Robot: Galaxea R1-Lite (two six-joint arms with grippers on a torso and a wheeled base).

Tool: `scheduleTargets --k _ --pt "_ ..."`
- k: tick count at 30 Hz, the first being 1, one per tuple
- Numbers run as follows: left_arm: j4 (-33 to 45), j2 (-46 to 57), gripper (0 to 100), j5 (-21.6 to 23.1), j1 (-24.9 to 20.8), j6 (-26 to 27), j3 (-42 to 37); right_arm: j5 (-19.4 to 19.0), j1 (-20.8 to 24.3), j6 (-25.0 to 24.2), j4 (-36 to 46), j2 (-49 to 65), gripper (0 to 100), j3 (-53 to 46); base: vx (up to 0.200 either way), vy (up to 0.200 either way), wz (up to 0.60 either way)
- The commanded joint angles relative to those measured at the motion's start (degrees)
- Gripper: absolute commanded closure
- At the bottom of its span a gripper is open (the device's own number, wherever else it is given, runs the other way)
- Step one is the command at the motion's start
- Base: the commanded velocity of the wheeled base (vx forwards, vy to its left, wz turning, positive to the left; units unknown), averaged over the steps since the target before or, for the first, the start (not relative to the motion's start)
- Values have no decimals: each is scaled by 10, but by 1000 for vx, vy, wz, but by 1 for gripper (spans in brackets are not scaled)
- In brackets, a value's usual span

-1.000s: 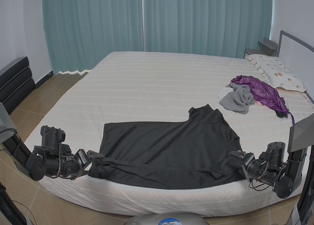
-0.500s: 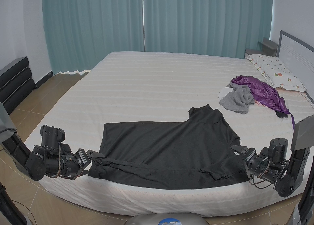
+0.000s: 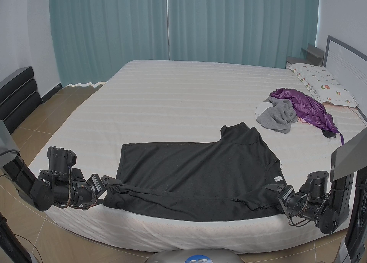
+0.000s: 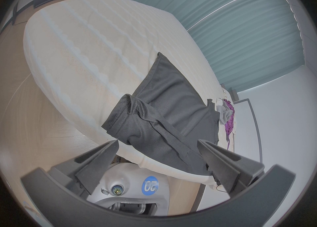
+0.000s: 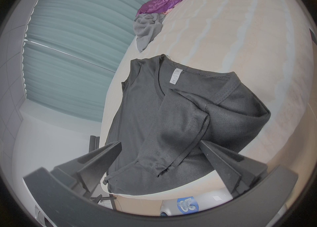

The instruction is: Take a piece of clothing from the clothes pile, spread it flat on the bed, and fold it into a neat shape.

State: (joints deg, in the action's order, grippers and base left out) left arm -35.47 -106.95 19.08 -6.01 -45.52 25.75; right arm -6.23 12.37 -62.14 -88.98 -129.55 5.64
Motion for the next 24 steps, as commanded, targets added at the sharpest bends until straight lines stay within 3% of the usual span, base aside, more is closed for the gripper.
scheduleTargets --k 1,20,21,24 --pt "-1 -1 0 0 -1 0 0 -1 0 -1 -8 -7 0 -2 0 0 0" --pt "0 0 0 1 0 0 0 5 0 -3 -8 -27 0 28 0 0 0" --pt "0 0 0 0 0 -1 0 6 0 -5 -8 -28 100 30 0 0 0" --pt "0 0 0 0 0 0 0 7 -1 -8 -8 -23 100 27 0 0 0"
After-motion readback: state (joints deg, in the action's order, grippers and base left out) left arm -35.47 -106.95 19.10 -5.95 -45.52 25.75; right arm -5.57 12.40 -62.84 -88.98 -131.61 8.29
